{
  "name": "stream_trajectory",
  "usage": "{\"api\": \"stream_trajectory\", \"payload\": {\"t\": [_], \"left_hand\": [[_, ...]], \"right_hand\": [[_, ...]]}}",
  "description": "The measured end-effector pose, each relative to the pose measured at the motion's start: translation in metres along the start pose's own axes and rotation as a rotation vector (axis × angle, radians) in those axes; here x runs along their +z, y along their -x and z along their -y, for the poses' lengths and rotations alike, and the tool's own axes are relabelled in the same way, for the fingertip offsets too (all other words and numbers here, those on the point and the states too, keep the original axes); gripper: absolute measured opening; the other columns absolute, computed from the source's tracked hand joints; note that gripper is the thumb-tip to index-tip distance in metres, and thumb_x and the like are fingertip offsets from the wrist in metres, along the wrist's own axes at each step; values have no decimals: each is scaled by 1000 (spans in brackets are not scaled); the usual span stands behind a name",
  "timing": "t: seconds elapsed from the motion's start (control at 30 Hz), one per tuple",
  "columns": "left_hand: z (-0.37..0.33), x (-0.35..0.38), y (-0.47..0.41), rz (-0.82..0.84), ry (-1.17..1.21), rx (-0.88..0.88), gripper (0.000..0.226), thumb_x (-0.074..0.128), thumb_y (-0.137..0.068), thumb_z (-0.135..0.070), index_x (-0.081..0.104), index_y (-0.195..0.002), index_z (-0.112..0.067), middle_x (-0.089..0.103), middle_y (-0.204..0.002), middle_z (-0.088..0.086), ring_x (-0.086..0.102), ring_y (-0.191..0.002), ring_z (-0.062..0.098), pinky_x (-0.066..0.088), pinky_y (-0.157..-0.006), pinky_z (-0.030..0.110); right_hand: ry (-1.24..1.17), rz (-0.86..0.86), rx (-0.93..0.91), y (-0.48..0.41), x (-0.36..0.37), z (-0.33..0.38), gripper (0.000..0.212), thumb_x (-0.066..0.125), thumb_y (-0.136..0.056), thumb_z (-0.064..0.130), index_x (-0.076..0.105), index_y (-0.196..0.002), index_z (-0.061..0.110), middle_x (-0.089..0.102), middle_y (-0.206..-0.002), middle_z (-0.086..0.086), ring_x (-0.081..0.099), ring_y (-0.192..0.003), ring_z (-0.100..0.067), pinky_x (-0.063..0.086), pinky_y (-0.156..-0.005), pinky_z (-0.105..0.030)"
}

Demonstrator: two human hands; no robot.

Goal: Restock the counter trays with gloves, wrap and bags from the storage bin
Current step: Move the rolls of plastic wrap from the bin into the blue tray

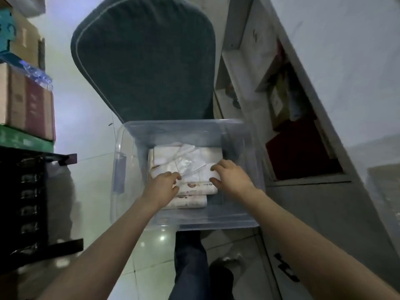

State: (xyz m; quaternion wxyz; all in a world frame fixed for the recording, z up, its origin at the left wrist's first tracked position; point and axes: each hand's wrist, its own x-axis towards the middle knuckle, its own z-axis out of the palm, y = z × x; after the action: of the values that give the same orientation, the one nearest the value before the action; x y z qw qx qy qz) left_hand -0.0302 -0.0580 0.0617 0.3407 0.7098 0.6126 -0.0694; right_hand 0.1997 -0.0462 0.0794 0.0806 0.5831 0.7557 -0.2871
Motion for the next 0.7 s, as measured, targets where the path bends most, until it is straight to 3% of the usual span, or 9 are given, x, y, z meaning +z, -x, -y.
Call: {"api": "stream_trajectory", "payload": {"t": [0.13,0.3,0.47,0.7], "left_hand": [[28,55,-35,234,-35,-26,36,55,-90,-30,52,-125,-24,60,-127,2,58,-112,22,47,-90,35],[54,112,-66,422,-59,-18,51,56,-90,-33,41,-137,-20,52,-134,9,50,-120,28,45,-97,44],[63,134,-75,391,-200,14,49,55,-90,-35,43,-135,-21,51,-129,9,47,-118,29,47,-91,44],[56,144,-67,311,-409,-16,44,59,-89,-33,44,-129,-21,44,-130,9,45,-120,30,45,-90,50]], "right_hand": [[65,197,34,-43,62,-8,53,56,-90,40,43,-137,18,48,-133,-9,45,-121,-30,41,-96,-42],[137,318,26,-75,131,-23,63,58,-87,46,35,-141,24,46,-136,-7,42,-124,-30,37,-100,-45],[136,321,47,-89,172,-28,67,58,-86,48,28,-143,31,38,-141,-6,38,-128,-31,31,-106,-49],[164,283,84,-98,177,-28,61,60,-86,41,33,-138,22,39,-131,-12,38,-119,-33,34,-103,-51]]}}
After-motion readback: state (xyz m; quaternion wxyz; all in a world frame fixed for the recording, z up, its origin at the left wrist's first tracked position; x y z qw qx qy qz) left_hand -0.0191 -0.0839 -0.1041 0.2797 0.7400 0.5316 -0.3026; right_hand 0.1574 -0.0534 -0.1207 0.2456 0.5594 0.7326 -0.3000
